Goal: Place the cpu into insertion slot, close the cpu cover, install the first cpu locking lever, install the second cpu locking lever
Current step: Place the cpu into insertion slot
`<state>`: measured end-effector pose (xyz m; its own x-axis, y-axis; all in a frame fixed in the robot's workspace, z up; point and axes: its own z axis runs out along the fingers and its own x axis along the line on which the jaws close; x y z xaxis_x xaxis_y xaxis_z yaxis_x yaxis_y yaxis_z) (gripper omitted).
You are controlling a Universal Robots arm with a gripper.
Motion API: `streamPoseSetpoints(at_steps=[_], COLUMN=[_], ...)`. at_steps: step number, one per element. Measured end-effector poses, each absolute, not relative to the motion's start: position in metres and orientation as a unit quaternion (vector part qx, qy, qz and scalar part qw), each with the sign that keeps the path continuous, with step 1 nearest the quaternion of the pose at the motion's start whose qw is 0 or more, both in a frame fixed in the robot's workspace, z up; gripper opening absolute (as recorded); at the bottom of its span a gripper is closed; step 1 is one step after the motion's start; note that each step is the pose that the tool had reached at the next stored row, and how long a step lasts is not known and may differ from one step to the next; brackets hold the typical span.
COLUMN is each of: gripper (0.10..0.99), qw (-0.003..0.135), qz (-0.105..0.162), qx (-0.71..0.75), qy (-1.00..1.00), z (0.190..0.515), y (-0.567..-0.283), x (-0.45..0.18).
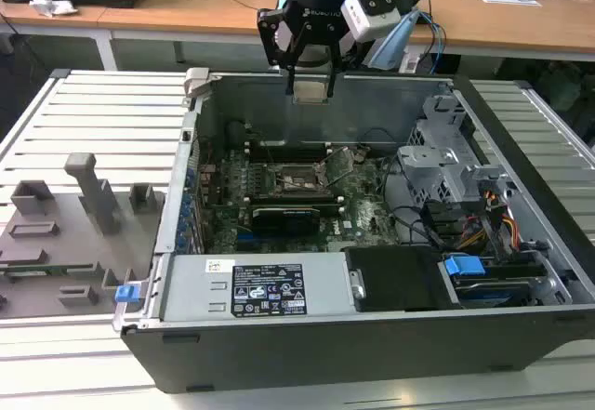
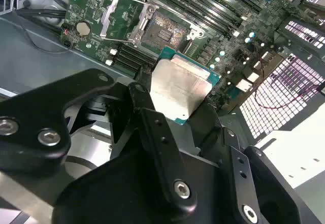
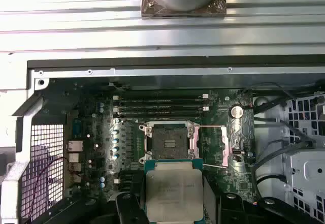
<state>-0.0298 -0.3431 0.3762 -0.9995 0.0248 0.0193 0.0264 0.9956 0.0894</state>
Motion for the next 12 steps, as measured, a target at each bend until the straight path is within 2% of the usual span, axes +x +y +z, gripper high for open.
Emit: streamPoseSetpoints(at_steps=[12], gripper=[0.541], qw=[0.009], qz=[-0.045], qx=[-0.024], qy=[-0.999], z=[0.3762], y=[-0.3431], x=[-0.0299])
